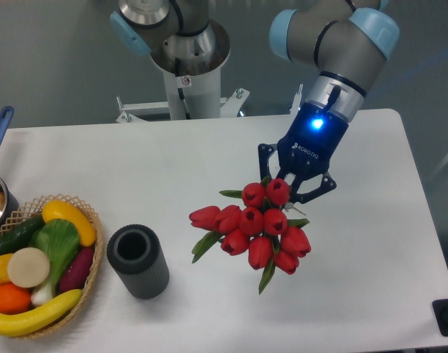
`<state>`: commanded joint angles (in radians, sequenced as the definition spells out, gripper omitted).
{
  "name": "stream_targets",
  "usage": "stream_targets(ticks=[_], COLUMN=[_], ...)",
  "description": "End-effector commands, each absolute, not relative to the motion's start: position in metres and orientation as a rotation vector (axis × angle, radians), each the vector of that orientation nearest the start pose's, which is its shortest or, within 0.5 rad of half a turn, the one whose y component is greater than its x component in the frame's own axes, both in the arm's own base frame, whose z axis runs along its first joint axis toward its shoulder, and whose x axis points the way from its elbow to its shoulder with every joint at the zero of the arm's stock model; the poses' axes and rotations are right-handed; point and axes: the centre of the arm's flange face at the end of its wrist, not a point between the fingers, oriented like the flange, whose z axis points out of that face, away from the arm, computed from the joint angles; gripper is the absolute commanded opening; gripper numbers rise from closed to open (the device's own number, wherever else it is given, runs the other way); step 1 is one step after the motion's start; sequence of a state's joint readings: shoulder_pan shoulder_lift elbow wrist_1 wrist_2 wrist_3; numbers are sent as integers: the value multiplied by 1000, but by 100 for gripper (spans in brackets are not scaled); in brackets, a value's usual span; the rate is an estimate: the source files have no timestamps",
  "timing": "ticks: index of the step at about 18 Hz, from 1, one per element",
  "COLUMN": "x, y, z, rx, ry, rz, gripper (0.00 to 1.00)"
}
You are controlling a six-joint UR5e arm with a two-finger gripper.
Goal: Insert the flowers into the vase
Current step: 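Hold the red tulip bunch in the gripper above the table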
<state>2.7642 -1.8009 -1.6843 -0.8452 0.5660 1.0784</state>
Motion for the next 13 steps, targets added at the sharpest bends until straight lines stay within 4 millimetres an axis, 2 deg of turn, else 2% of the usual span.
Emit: stream_targets(ticks=[13], x=[-460], y=[423], z=[430], rx=[-2079], ry=[134], rz=[-90], gripper=[17])
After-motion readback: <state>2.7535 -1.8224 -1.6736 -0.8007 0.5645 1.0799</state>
